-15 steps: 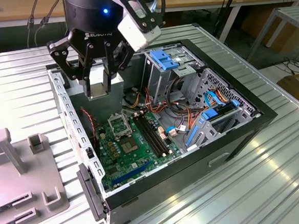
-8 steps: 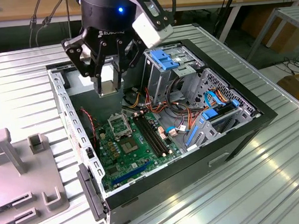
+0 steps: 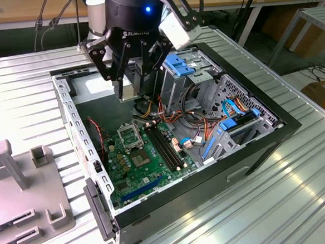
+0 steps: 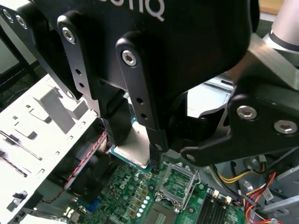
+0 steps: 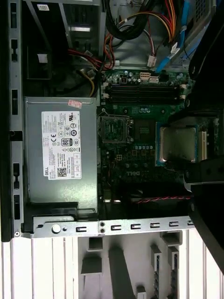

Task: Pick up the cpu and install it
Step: 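Reach for the cpu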

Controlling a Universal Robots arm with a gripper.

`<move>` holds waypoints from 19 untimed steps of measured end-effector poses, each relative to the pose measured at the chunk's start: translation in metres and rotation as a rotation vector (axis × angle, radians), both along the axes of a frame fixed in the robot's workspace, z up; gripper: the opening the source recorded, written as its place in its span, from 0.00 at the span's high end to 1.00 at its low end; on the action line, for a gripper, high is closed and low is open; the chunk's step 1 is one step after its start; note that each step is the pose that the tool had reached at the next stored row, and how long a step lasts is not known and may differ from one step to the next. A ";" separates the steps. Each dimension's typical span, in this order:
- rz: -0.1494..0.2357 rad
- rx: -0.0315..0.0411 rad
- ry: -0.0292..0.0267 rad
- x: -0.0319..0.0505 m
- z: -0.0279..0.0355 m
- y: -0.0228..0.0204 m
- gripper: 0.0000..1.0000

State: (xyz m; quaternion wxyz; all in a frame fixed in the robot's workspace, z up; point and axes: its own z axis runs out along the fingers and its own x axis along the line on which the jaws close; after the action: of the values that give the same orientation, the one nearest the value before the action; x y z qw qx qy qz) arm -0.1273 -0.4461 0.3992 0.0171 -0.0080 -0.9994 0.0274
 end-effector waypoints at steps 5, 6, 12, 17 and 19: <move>0.000 -0.0001 0.0001 0.0151 0.0000 0.0000 0.58; 0.000 -0.0001 0.0000 0.0177 0.0000 0.0000 0.58; 0.000 0.0000 0.0000 0.0339 -0.0001 0.0000 0.58; 0.000 -0.0001 0.0000 0.0521 -0.0001 0.0000 0.58; 0.000 0.0000 0.0000 0.0575 -0.0001 0.0000 0.58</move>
State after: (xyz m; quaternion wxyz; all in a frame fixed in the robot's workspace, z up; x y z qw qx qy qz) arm -0.0698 -0.4462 0.3990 0.0171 -0.0079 -0.9994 0.0274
